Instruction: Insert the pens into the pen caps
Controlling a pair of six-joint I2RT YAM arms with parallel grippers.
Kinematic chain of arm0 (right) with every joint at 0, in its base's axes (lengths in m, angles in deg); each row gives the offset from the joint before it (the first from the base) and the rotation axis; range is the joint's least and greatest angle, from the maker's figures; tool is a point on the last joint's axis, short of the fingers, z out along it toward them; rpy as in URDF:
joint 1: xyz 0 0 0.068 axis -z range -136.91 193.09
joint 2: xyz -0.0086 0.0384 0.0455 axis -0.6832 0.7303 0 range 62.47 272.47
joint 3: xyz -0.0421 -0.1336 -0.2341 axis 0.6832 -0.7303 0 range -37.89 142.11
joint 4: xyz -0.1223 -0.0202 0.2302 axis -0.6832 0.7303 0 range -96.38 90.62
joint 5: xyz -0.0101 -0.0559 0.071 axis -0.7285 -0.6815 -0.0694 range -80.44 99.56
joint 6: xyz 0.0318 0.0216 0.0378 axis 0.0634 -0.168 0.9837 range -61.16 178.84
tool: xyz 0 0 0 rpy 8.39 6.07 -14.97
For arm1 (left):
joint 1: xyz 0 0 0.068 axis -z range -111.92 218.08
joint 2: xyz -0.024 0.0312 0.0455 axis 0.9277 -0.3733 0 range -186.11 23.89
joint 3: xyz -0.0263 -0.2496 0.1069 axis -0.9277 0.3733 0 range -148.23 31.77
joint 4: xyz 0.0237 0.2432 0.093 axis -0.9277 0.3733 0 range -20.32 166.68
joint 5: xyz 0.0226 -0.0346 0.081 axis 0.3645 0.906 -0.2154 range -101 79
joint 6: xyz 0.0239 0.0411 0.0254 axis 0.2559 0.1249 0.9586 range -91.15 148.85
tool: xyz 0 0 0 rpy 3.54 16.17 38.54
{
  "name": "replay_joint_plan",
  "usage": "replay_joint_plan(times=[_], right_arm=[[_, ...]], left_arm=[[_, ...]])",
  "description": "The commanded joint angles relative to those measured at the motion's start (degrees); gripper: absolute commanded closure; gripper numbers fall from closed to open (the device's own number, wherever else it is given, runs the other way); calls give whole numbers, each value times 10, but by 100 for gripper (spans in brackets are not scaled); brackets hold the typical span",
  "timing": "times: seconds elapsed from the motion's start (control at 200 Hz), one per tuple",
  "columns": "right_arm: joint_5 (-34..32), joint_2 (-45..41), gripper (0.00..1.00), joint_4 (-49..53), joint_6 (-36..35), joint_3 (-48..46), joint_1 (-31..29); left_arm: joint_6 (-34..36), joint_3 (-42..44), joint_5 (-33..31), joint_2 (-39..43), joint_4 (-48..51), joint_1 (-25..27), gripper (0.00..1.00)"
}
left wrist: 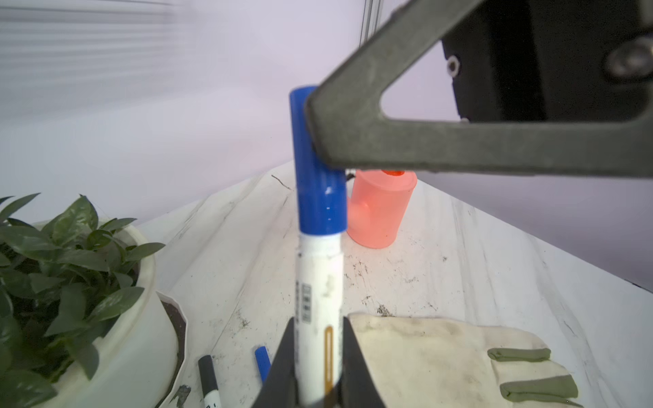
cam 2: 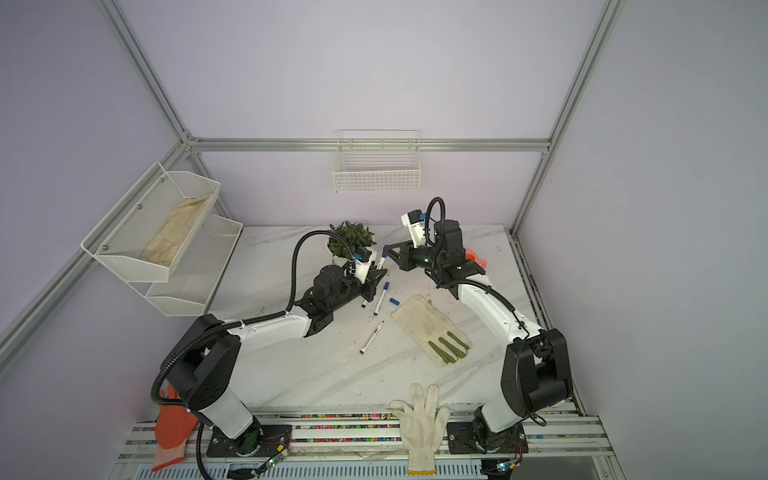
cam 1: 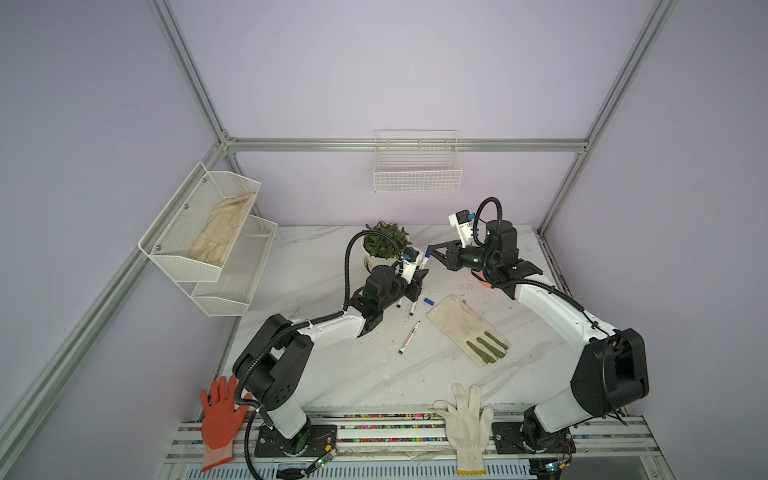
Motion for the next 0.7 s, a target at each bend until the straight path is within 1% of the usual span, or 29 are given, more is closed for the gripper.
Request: replay_joint_plan(times=[0.0,0.09,0.175,0.275,0.32,0.36,0.43,0.495,0.605,0.695], right_arm=[[133,25,100,168,15,-50,-34],[146,30,100,169,16,-49,-34],[157,28,100,167,16,-49,-34],[165,27,100,170,19,-49,-33],[156,29,100,178,17,-47,-33],[142,31,100,200,-2,-42,-33],[109,35,100,233,-31,-34,-39],[77,45,100,253,-40,-28,-48],[2,70,100,308,-83,-12,-78],[-77,94,100,337,-99,-2,-103]], left_arm=[[-43,-33,-38,40,-277,-18,100],[-76,-38,-12,37,-281,-27,100],[-103,-43,21,33,-285,-37,100],[-153,-49,69,27,-289,-56,100],[-156,-49,75,26,-288,-59,100],[-148,-50,73,27,-279,-59,100],[-112,-52,73,32,-255,-55,100],[-75,-57,60,37,-229,-46,100],[38,-71,5,41,-194,-16,100],[150,-80,-39,39,-202,16,100]])
